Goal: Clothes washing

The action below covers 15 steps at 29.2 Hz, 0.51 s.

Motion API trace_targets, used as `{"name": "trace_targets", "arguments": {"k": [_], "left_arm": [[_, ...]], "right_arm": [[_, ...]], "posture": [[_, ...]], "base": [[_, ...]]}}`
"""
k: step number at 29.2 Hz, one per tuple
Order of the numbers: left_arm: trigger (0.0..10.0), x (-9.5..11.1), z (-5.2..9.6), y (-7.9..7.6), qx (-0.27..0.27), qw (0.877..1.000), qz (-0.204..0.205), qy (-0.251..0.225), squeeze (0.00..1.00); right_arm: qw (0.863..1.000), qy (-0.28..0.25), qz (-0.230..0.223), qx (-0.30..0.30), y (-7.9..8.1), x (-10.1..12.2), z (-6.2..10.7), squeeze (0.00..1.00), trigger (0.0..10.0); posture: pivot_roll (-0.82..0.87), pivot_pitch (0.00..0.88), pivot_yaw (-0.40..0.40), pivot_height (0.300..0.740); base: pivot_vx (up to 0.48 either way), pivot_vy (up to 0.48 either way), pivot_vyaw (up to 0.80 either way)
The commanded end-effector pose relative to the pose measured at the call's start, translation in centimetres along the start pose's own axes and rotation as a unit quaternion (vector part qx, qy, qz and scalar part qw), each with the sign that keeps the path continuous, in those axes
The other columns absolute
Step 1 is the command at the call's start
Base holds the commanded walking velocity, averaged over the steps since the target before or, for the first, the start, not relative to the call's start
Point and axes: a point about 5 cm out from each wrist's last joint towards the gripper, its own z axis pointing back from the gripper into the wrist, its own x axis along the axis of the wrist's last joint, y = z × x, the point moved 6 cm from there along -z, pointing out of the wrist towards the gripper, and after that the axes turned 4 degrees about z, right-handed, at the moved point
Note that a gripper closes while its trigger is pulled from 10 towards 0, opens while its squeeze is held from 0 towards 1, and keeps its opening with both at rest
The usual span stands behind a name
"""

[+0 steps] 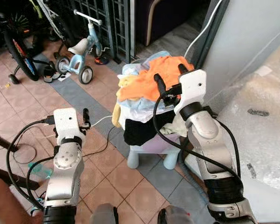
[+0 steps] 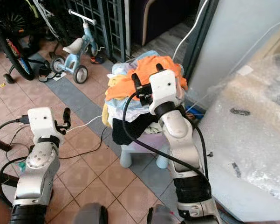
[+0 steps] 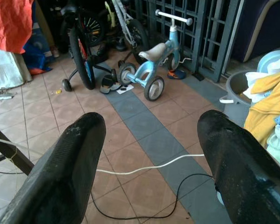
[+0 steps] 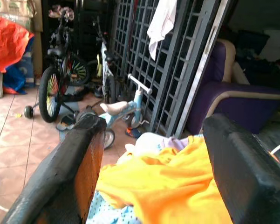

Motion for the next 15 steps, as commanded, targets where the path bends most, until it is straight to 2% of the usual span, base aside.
{"name": "trace_targets", "arguments": {"k": [1, 6, 11, 12, 15], "left_arm": [[10.0, 0.4, 0.1, -0.8, -0.015, 1.000, 0.004, -0.007, 0.00], [10.0, 0.2, 0.1, -0.5, -0.014, 1.000, 0.006, -0.005, 0.00], [10.0, 0.3, 0.1, -0.8, -0.019, 1.000, 0.010, -0.008, 0.00], [10.0, 0.3, 0.1, -0.8, -0.020, 1.000, 0.010, -0.009, 0.00], [10.0, 0.3, 0.1, -0.9, -0.021, 1.000, 0.010, -0.010, 0.00]], "right_arm": [[0.999, 0.037, 0.005, -0.011, -0.7, -1.8, 0.6, 0.00, 10.0], [0.999, 0.045, 0.004, -0.004, -0.2, -2.3, 0.8, 0.00, 10.0], [0.998, 0.051, 0.013, -0.030, -0.9, -2.6, 1.0, 0.00, 10.0], [0.997, 0.063, 0.000, -0.046, -1.5, -3.1, 1.1, 0.00, 10.0], [0.995, 0.080, -0.023, -0.053, -1.7, -4.0, 1.4, 0.00, 10.0]], "posture": [[-0.02, 0.115, 0.011, 0.740], [-0.02, 0.112, 0.009, 0.740], [-0.02, 0.105, 0.007, 0.740], [-0.02, 0.104, 0.007, 0.740], [-0.02, 0.104, 0.006, 0.740]], "base": [[0.000, 0.000, 0.00], [0.321, 0.000, 0.00], [0.400, 0.000, 0.00], [0.435, 0.000, 0.00], [0.449, 0.000, 0.00]]}}
